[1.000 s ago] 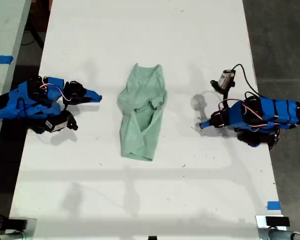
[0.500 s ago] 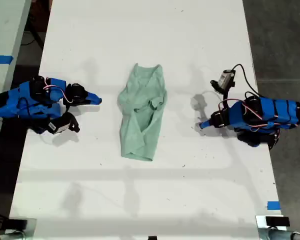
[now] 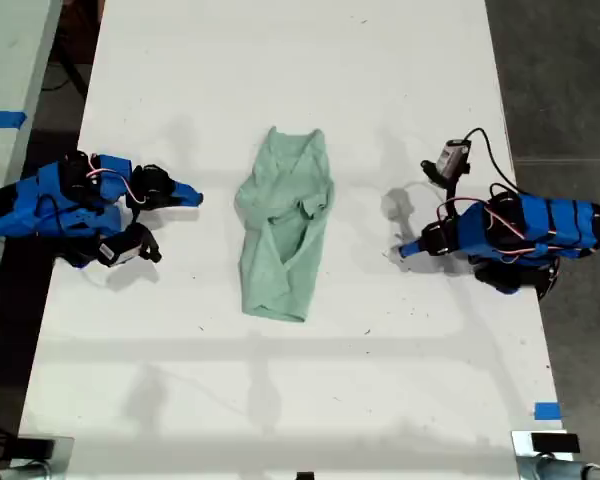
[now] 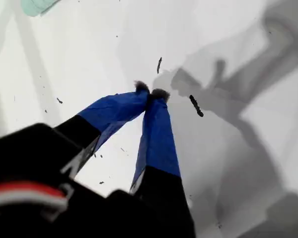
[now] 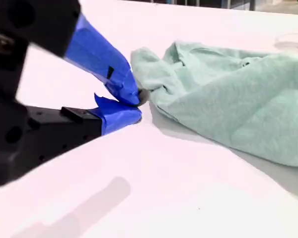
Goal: Fold t shirt
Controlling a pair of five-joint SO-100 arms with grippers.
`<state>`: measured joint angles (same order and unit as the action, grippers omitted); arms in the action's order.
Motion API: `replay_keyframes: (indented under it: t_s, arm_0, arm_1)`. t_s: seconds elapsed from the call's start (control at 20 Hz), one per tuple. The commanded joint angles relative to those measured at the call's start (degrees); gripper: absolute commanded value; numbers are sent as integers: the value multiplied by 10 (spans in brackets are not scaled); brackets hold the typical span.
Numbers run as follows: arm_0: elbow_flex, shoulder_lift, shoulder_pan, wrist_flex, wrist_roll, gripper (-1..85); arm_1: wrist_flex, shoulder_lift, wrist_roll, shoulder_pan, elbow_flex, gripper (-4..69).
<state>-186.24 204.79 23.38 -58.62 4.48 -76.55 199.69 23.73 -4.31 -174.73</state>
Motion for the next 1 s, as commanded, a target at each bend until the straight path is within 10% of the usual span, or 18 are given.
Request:
replay_keyframes:
  t_s: [0.0, 0.95]
  arm_0:
    - [-20, 6, 64, 12, 44, -2]
    - [-21, 7, 1, 54, 95, -2]
  arm_1:
    - [0, 7, 2, 2, -33, 14]
    - [0, 7, -1, 4, -33, 14]
